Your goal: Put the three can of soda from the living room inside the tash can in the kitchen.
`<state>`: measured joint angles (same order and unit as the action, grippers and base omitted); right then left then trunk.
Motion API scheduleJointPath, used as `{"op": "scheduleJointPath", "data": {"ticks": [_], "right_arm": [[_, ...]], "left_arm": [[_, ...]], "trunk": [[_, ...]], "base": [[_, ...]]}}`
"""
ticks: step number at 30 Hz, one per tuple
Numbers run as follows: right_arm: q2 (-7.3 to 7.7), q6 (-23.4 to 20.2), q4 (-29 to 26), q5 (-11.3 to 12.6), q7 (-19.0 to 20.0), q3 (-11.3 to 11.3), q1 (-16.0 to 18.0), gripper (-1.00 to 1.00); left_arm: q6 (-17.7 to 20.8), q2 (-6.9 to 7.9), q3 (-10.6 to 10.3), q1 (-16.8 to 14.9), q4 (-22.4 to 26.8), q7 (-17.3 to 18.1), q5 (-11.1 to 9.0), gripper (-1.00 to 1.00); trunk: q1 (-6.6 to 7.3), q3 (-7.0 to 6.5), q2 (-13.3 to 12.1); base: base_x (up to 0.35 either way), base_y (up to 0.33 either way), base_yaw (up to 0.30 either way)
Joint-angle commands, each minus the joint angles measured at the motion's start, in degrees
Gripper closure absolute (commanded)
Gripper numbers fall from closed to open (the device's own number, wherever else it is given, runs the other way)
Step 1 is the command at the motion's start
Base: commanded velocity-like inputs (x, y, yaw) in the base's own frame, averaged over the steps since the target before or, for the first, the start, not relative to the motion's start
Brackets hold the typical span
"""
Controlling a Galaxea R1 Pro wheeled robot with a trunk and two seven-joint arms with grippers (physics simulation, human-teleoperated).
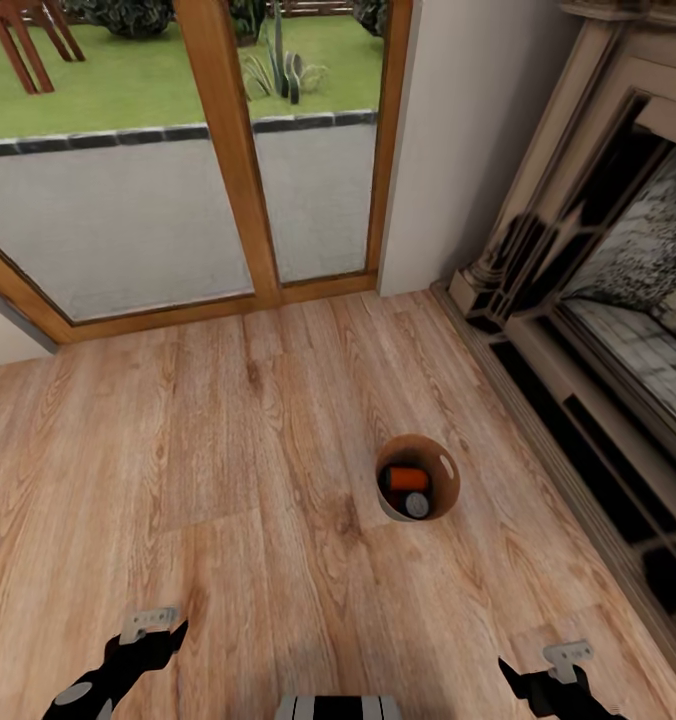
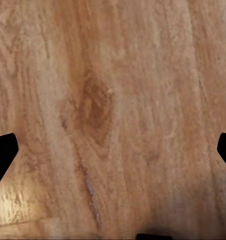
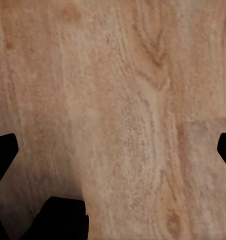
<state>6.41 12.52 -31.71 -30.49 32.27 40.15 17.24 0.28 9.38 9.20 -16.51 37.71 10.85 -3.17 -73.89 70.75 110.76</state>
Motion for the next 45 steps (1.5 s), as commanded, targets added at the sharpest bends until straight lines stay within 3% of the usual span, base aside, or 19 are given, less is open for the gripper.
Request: {"op": "scheduleJointPath", "data": {"ticks": [1,18,32,45], "right_arm": [[-0.01,0.79,0.37,-0.59,0.34,0.66,0.07,-1.00],[0.49,2.52,4.76,-0.55,0.28,2.90,-0.86,-1.00],[3.44,4.47,8.95,-0.49,0.03,3.10,-0.98,-1.00],[6.38,10.48,18.89,-0.69,-5.57,4.15,-2.44,-1.00]], "left_arm": [[-0.14,-0.03,0.16,-0.02,-0.45,0.35,-0.28,-1.00],[-3.67,0.00,-0.11,-0.02,-12.15,-1.54,-0.02,-1.00],[-9.64,0.02,-0.15,-0.02,-21.35,-1.57,0.12,-1.00],[-15.04,0.14,-0.07,-0.02,-24.75,-1.67,0.09,-1.00]], "trunk": [[0.23,-0.16,-0.40],[3.97,-3.21,-7.22],[7.04,-5.72,-12.84],[9.90,-8.06,-18.05]], "base": [[0.000,0.000,0.000],[0.000,0.000,0.000],[0.000,0.000,0.000],[0.000,0.000,0.000]]}}
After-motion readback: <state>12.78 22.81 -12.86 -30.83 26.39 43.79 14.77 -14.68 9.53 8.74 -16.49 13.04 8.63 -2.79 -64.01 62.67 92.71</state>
